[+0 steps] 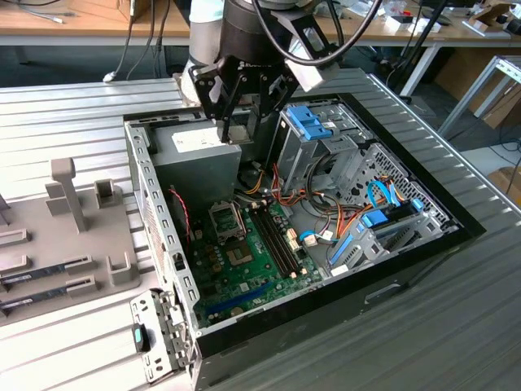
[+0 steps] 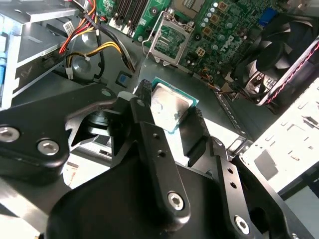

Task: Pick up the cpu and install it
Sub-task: 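Pick up the cpu and move it towards the insertion slot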

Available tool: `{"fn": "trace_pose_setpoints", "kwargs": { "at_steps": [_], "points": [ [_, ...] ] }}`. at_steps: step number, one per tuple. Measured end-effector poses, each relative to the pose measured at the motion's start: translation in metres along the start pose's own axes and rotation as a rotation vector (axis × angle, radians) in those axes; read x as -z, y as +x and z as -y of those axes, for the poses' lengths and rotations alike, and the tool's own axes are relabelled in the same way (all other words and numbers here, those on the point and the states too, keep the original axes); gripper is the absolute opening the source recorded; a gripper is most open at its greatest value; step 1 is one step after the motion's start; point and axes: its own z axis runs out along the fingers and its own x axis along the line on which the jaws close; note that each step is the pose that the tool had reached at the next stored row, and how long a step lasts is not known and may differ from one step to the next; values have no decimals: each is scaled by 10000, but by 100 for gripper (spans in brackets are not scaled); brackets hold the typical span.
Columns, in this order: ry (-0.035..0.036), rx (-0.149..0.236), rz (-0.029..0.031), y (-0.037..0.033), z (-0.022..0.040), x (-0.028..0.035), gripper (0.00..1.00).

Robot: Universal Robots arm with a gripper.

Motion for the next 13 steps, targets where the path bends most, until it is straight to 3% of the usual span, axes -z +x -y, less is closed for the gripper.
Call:
{"fn": "trace_pose_setpoints", "kwargs": {
  "at_steps": [13],
  "points": [
    [0,-1,0,-99,61,-9,47]
  ]
}}
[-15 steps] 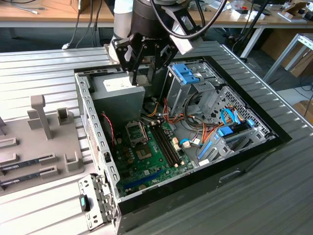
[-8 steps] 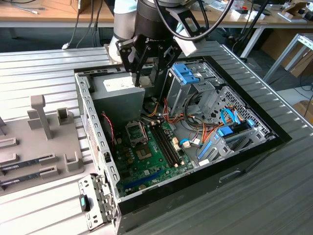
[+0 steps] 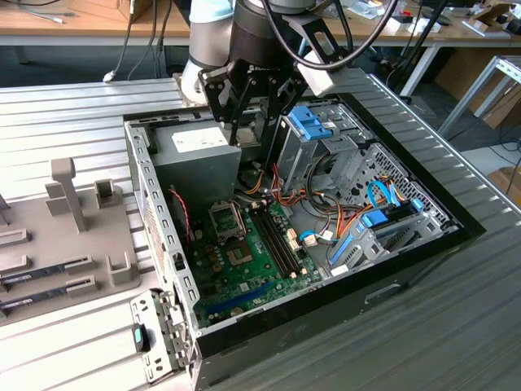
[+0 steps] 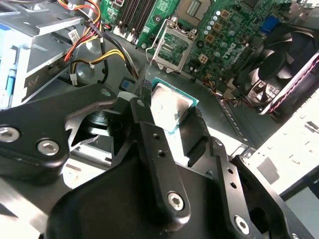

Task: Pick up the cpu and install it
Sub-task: 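Pick up the cpu and move it towards the insertion slot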

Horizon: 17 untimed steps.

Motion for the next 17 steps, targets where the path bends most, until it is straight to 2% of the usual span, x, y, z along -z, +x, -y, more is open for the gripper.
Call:
{"fn": "trace_pose_setpoints", "kwargs": {
  "at_steps": [12,15,16,17],
  "points": [
    [0,0,0,-68,33,-4,47],
    [-1,0,0,-105,40,-8,47],
    [0,0,-1,-160,39,-12,47],
    [0,1,-2,-250,36,-27,47]
  ]
}}
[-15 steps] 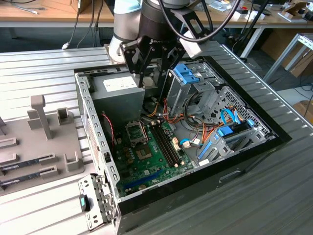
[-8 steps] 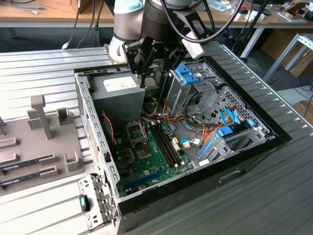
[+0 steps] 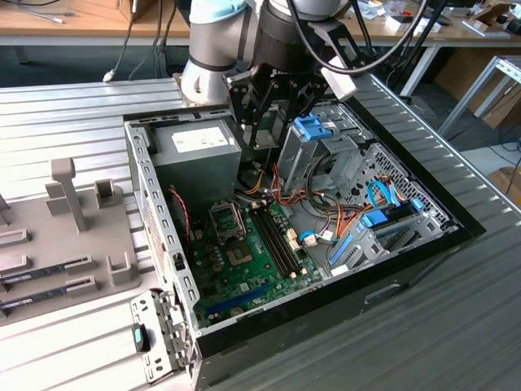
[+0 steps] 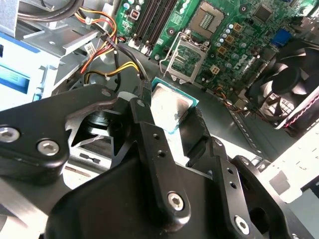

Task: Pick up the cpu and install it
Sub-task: 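Pick up the cpu and move it towards the insertion slot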

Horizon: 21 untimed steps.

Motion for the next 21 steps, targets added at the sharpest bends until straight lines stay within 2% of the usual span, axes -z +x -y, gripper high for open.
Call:
{"fn": "trace_pose_setpoints", "kwargs": {
  "at_steps": [2,3,18,21],
  "points": [
    [0,0,0,-34,-1,-31,47],
    [0,0,0,-36,-1,-73,47],
    [1,0,0,-37,-1,-199,47],
    [0,32,0,-38,30,-219,47]
  ]
}}
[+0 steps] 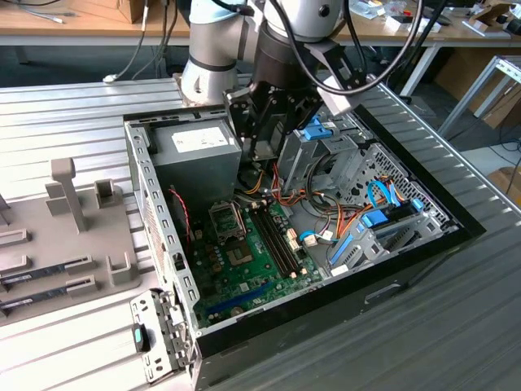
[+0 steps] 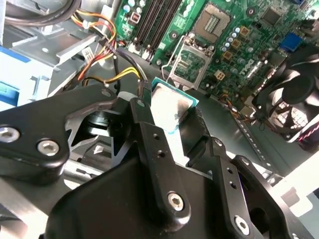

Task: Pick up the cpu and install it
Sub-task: 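Pick up the cpu and move it towards the insertion slot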

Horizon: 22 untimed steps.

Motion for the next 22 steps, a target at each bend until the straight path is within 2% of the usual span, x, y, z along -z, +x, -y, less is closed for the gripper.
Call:
{"fn": "trace_pose_setpoints", "kwargs": {
  "at_steps": [3,8,11,17,22],
  "points": [
    [0,55,1,0,57,-15,47],
    [-19,95,-1,0,202,-35,47],
    [-37,105,0,-3,320,-57,47],
    [-38,104,0,-6,443,-94,47],
    [-36,104,-1,-8,511,-128,47]
  ]
}}
